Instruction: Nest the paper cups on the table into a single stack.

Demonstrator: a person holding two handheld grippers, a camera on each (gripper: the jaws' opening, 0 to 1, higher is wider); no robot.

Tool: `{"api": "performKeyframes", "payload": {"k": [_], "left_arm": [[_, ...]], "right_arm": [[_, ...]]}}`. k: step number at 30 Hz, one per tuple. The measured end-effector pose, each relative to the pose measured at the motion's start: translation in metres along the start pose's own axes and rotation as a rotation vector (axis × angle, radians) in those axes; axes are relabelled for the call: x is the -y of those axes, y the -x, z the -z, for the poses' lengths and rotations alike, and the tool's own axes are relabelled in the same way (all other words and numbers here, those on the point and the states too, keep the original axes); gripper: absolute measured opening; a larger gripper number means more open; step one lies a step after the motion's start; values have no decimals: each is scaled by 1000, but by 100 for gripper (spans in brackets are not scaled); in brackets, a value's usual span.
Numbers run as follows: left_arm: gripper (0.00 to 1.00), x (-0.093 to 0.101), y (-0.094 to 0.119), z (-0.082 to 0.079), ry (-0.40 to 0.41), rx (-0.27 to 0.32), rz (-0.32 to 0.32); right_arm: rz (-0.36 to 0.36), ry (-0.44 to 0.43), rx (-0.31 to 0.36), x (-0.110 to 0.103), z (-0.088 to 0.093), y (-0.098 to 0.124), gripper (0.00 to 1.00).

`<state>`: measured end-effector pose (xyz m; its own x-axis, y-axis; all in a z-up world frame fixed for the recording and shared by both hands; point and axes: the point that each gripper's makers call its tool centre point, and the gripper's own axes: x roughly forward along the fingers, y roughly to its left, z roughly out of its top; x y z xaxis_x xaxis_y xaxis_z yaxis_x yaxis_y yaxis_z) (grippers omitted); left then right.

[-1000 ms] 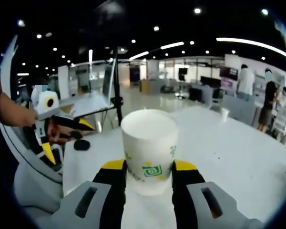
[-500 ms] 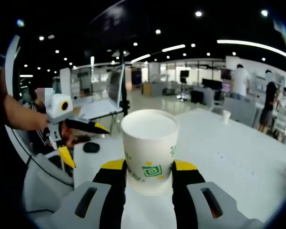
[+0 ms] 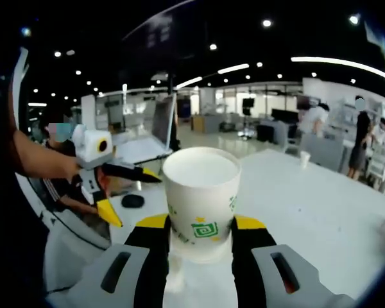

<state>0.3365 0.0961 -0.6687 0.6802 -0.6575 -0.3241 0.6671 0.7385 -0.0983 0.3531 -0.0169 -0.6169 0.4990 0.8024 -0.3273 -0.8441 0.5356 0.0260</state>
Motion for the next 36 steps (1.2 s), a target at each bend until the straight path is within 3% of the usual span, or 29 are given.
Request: {"api": "performKeyframes", "payload": {"k": [10, 13, 15, 17, 20, 24, 28, 33, 36], "left_arm": [[93, 18, -3, 0, 15, -6, 51], [92, 29, -4, -11, 83, 40, 100], [90, 32, -2, -17, 110, 49, 122], [87, 36, -1, -22, 121, 48, 138], [87, 43, 1, -41, 131, 91, 164], [77, 57, 5, -53, 172, 93, 244], [68, 65, 6, -53, 186, 74, 285], [49, 80, 11, -49, 254, 40, 374], [44, 85, 15, -48, 269, 38, 408]], "right_arm": [[-21, -14, 9, -26, 2, 12, 34], [-43, -15, 46, -32, -2, 12, 35], [-48, -5, 120, -35, -11, 11, 34], [-82, -47, 134, -41, -11, 10, 34], [-82, -22, 149, -43, -12, 7, 34], [-107, -26, 174, -49, -16, 3, 34], [-127, -24, 184, -52, -19, 0, 34], [-162, -34, 207, -57, -22, -4, 35], [-183, -45, 197, -59, -18, -7, 35]]}}
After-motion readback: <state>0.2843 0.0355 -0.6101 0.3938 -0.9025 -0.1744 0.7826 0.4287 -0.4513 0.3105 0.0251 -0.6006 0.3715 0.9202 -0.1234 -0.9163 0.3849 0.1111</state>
